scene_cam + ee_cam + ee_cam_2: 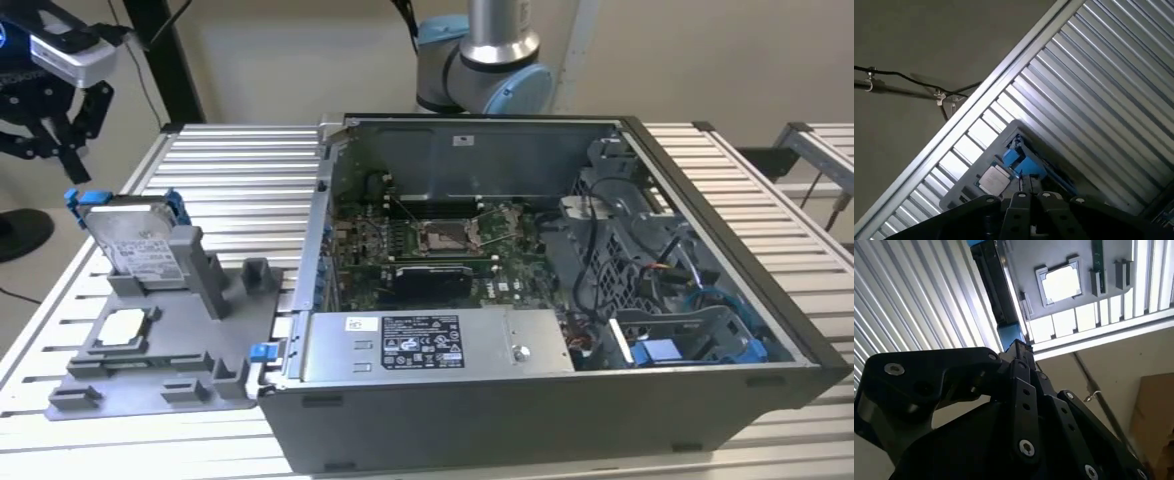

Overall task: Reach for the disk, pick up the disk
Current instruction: 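Pick up the disk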

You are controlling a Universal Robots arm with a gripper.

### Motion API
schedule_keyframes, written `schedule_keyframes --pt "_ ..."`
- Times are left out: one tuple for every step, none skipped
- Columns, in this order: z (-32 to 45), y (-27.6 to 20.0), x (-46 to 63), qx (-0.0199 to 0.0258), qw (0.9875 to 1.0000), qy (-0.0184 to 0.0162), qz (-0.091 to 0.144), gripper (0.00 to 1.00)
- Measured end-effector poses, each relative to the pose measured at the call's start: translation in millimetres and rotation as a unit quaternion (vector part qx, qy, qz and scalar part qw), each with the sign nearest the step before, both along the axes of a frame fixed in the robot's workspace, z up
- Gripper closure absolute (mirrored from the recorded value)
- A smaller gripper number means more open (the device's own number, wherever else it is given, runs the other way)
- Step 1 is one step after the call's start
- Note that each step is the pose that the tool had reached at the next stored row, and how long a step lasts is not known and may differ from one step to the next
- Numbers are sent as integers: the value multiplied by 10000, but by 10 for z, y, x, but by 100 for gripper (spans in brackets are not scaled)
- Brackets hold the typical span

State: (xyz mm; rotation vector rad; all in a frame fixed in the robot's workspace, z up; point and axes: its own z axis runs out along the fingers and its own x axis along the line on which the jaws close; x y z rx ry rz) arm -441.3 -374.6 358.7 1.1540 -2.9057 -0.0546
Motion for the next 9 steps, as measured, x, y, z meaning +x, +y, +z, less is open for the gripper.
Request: schedule_keyframes --pt "0 0 0 0 10000 0 92 100" --pt "0 0 0 0 9998 0 180 100" --pt "0 0 0 0 9996 0 278 100" --pt "0 0 0 0 9993 0 365 100" --pt "0 0 0 -1 9990 0 455 100" --pt "0 0 0 -1 9985 0 544 100" --pt "0 0 0 -1 9980 0 637 100" --pt "0 0 0 -1 9973 0 732 100" --pt "0 0 0 -1 9966 0 824 100"
